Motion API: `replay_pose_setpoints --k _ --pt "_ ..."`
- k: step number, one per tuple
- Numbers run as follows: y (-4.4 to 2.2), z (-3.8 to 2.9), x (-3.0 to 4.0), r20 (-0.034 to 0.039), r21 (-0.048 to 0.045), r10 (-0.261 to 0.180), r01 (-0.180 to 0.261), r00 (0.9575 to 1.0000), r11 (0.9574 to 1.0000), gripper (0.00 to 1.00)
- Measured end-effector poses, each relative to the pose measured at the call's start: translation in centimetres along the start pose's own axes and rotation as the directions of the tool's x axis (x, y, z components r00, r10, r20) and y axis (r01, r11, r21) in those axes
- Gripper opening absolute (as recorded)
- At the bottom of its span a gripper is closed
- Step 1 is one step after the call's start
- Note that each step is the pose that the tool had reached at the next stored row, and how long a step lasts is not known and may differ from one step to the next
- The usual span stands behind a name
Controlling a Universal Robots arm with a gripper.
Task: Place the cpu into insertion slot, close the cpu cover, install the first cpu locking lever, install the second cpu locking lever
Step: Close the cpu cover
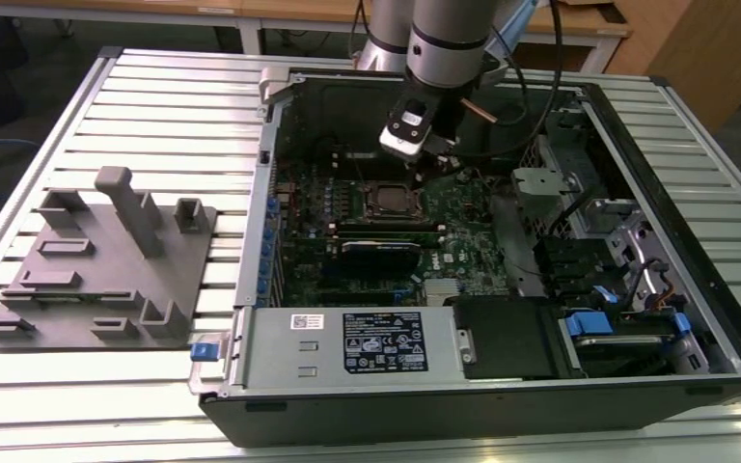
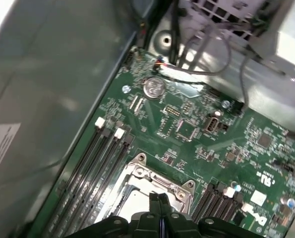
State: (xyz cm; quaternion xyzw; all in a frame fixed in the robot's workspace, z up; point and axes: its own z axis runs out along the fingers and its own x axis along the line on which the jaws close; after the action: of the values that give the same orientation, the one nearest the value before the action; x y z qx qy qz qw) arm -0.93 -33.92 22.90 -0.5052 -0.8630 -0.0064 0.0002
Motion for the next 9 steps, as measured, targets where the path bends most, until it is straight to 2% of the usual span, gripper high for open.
replay_pose_setpoints --k 3,5,9 --pt "0.0 0.05 0.0 -0.0006 0.0004 -0.056 0.056 0.9985 0.9985 0.1" --pt "0.0 0.1 0.0 -0.001 0.0005 -0.091 0.091 0.9958 0.9958 0.1" --pt "0.0 0.2 0.0 -0.0018 0.001 -0.164 0.164 0.9865 0.9865 0.1"
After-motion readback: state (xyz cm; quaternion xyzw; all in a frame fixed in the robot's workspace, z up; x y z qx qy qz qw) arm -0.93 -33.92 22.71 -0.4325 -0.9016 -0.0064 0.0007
